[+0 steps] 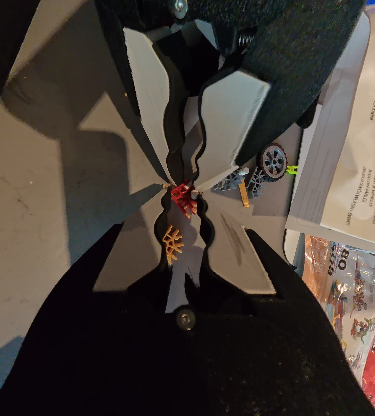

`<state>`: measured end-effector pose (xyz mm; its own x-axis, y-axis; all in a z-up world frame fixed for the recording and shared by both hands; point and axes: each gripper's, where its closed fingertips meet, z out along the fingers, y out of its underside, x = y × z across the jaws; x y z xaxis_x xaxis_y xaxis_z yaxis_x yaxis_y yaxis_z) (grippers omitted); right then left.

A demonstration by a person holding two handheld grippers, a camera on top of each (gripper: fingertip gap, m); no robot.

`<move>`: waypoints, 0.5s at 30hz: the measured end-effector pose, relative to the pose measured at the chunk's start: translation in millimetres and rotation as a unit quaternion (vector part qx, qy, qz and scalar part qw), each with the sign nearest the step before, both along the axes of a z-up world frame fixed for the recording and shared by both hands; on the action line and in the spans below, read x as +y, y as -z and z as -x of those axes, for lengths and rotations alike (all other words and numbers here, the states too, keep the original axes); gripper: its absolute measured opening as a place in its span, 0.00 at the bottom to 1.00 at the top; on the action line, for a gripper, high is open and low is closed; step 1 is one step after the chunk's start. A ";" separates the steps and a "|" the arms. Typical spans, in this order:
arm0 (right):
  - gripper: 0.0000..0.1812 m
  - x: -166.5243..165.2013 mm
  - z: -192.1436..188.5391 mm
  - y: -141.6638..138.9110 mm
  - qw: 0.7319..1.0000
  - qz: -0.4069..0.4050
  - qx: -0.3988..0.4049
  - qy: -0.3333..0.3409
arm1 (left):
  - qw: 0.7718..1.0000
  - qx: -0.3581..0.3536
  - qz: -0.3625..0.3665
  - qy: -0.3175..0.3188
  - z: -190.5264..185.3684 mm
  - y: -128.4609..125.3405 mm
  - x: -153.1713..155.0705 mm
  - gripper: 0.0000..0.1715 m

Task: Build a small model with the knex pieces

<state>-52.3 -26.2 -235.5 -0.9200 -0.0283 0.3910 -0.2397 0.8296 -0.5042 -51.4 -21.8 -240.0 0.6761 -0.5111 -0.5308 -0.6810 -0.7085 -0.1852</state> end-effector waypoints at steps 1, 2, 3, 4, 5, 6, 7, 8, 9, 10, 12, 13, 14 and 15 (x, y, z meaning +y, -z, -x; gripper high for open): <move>0.10 -0.1 0.5 0.0 1.000 0.000 -0.002 -0.001 | 1.000 0.000 0.005 0.001 0.0 0.9 -0.4 0.02; 0.10 -0.2 0.8 0.0 1.000 0.002 -0.004 -0.003 | 1.000 0.013 0.013 0.011 0.0 1.1 -0.4 0.01; 0.10 0.3 1.0 0.0 1.000 0.002 -0.006 -0.003 | 1.000 0.016 0.018 0.012 0.1 1.0 -0.4 0.01; 0.10 1.0 1.3 0.3 1.000 -0.002 -0.004 -0.004 | 1.000 0.006 0.013 0.008 0.6 1.0 0.1 0.02; 0.10 1.2 1.8 0.4 1.000 -0.006 -0.002 -0.004 | 1.000 -0.003 0.007 0.006 1.2 1.0 0.0 0.02; 0.11 1.4 2.9 0.4 1.000 -0.004 -0.001 -0.001 | 1.000 -0.002 0.008 0.005 2.7 1.0 -0.4 0.02; 0.10 2.3 3.4 0.7 1.000 0.000 -0.005 0.001 | 1.000 -0.004 0.011 -0.001 3.5 0.9 -0.5 0.02; 0.10 4.1 3.6 1.0 1.000 0.002 -0.007 0.001 | 1.000 -0.009 0.009 -0.009 4.3 0.7 -0.2 0.03; 0.11 6.1 3.7 1.2 1.000 0.001 -0.005 0.003 | 1.000 -0.010 -0.004 -0.012 5.2 0.7 1.3 0.04; 0.11 7.5 3.0 1.4 1.000 0.002 -0.006 0.003 | 0.999 -0.019 -0.018 -0.020 4.4 0.6 2.3 0.04; 0.11 8.9 3.0 1.4 1.000 0.021 -0.017 0.006 | 0.999 -0.014 -0.031 -0.033 5.7 0.4 1.5 0.04; 0.11 9.3 2.8 1.5 1.000 0.024 -0.017 0.006 | 0.999 -0.013 -0.039 -0.036 5.7 0.2 1.4 0.05; 0.11 8.7 2.5 1.5 1.000 0.023 -0.017 0.007 | 0.998 -0.022 -0.044 -0.043 5.2 0.3 0.4 0.05; 0.12 7.8 2.6 1.6 1.000 0.024 -0.016 0.009 | 0.997 -0.022 -0.051 -0.046 5.4 -0.7 -0.5 0.05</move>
<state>-54.9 -18.5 -237.1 -0.9324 0.0058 0.3614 -0.2085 0.8080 -0.5510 -56.9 -22.3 -239.3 0.7417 -0.3914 -0.5447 -0.6036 -0.7436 -0.2876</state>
